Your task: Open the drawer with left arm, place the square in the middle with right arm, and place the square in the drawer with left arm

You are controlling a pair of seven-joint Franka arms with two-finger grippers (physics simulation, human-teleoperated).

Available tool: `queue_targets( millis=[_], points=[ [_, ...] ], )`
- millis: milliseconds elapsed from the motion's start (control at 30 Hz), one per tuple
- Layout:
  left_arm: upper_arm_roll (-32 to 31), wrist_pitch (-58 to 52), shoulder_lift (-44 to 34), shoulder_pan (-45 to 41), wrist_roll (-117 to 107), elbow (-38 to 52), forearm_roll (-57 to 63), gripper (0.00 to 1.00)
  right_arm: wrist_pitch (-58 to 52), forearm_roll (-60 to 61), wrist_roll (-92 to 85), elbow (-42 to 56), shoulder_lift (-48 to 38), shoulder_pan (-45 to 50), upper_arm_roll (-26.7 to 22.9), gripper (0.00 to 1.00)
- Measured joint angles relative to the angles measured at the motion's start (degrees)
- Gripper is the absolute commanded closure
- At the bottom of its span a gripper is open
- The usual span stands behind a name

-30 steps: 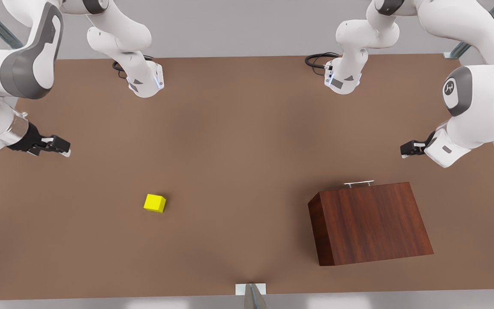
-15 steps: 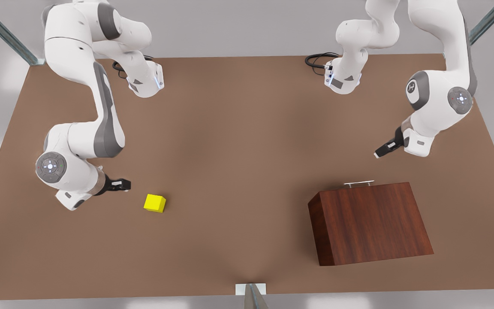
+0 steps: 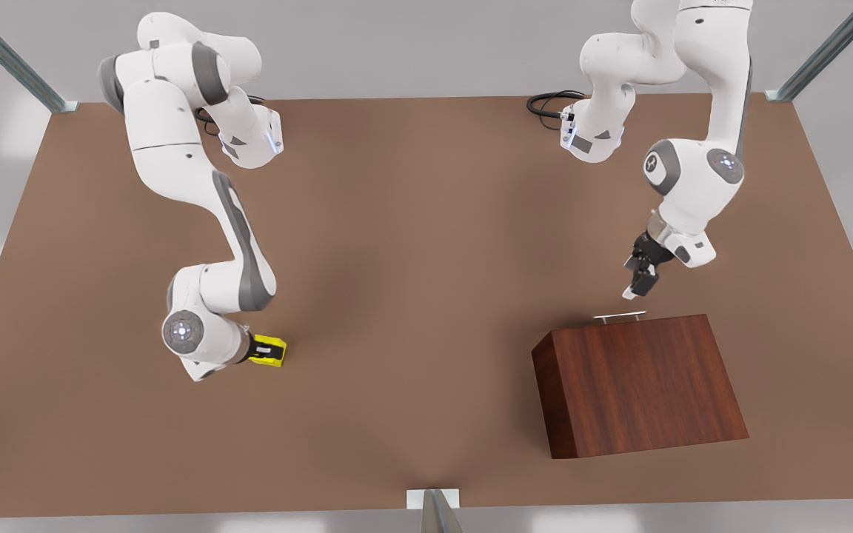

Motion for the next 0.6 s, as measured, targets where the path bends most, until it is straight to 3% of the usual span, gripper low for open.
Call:
queue_targets(
  millis=[600],
  points=[
    [-1.01,14.73,6.94,0.97,-24.7,-2.34,-0.67,0.0,10.56,2.02,9.68,-4.67,1.65,-0.33,-0.16,0.0]
  ],
)
